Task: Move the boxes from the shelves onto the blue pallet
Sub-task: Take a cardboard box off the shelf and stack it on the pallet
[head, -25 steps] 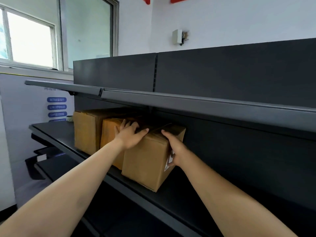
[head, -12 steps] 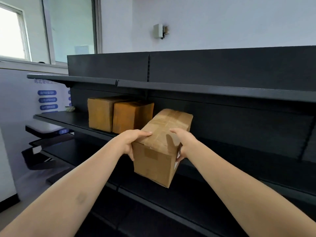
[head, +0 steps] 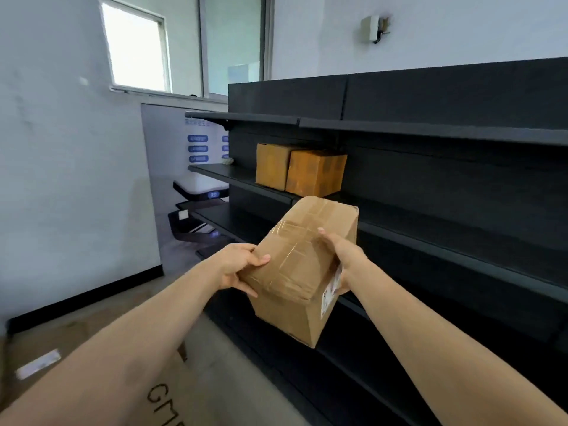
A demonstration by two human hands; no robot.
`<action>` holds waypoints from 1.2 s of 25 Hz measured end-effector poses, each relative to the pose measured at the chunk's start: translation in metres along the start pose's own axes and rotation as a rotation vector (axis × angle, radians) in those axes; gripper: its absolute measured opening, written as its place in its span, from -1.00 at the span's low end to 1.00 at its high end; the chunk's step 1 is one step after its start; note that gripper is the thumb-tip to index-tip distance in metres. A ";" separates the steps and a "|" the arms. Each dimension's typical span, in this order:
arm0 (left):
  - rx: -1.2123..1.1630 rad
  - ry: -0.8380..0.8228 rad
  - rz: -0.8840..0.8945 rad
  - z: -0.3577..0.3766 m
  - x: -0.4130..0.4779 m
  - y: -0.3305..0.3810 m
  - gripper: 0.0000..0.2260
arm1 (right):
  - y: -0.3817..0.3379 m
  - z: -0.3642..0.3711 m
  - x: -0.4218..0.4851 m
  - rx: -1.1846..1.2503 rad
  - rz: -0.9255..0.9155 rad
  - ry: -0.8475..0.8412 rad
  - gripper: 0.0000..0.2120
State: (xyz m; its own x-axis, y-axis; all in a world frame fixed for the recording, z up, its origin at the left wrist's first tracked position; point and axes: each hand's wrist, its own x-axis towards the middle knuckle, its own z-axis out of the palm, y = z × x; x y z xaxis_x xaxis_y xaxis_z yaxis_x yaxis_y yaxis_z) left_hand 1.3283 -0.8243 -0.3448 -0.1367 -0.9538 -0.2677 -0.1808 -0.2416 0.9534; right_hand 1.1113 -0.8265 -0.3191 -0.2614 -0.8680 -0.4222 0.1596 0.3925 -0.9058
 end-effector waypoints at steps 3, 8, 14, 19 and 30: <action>0.026 0.053 -0.006 -0.055 -0.060 -0.032 -0.74 | 0.022 0.035 -0.035 0.016 -0.042 -0.004 0.09; 0.051 0.243 -0.056 -0.174 -0.172 -0.083 -0.79 | 0.079 0.130 -0.092 -0.183 -0.096 -0.314 -0.13; -0.067 0.533 -0.076 -0.355 -0.274 -0.175 -0.49 | 0.167 0.317 -0.160 -0.191 -0.074 -0.476 -0.18; -0.327 0.781 -0.026 -0.508 -0.335 -0.260 -0.55 | 0.259 0.485 -0.226 -0.157 0.067 -0.533 -0.52; -0.601 0.951 -0.371 -0.638 -0.337 -0.562 -0.45 | 0.543 0.689 -0.206 -0.240 0.408 -0.506 -0.65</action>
State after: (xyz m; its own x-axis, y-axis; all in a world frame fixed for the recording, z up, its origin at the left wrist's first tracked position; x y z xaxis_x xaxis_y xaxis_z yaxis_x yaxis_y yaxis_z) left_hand 2.0976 -0.4810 -0.7012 0.6527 -0.4958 -0.5728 0.4650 -0.3347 0.8196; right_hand 1.9078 -0.6443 -0.6998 0.2604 -0.6487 -0.7151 -0.0795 0.7237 -0.6855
